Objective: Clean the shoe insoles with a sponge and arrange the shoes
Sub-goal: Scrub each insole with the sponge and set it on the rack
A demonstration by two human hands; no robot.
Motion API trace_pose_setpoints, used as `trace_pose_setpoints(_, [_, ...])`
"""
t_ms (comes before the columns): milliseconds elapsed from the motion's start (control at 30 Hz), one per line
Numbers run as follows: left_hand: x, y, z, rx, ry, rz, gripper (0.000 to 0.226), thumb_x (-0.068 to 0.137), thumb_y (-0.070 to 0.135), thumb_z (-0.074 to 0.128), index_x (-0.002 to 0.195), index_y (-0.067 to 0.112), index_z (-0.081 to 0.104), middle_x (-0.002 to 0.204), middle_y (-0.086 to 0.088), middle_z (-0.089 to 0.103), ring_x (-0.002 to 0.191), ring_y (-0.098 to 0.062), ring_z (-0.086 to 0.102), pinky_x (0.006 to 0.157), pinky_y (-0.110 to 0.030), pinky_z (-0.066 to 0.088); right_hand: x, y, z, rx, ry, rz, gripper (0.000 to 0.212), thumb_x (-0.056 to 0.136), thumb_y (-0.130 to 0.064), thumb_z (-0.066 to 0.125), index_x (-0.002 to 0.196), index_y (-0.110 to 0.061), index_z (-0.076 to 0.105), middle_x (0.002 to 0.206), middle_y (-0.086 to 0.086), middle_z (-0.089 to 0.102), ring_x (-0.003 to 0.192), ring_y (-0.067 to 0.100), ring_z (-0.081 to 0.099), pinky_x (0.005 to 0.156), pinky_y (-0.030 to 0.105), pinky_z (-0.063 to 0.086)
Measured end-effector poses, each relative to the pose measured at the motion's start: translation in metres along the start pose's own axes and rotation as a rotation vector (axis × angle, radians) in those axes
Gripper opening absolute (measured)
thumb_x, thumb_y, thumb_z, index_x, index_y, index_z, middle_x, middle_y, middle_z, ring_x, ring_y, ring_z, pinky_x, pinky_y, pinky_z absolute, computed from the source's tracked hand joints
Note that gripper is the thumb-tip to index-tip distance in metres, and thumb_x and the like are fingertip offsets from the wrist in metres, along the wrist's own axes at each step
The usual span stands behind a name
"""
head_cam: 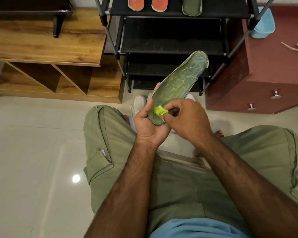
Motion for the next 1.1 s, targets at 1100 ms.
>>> trace_pose_setpoints(1100, [-0.002, -0.002, 0.001, 0.055, 0.056, -0.101, 0.051, 0.09, 0.024, 0.048, 0.126, -0.007, 0.065, 0.134, -0.027, 0.061, 0.124, -0.04, 0.061, 0.117, -0.049, 0.038, 0.003, 0.018, -0.017, -0.136, -0.022, -0.093, 0.013, 0.084, -0.033, 0.077, 0.097, -0.036, 0.077, 0.087, -0.015, 0.072, 0.084, 0.008, 0.066, 0.075, 0.04, 0.059])
Point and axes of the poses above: each hand's wrist, its own x-axis towards the middle knuckle, its own z-axis out of the palm, y = z × x, the point moved 2 cm from there along x, towards the middle knuckle
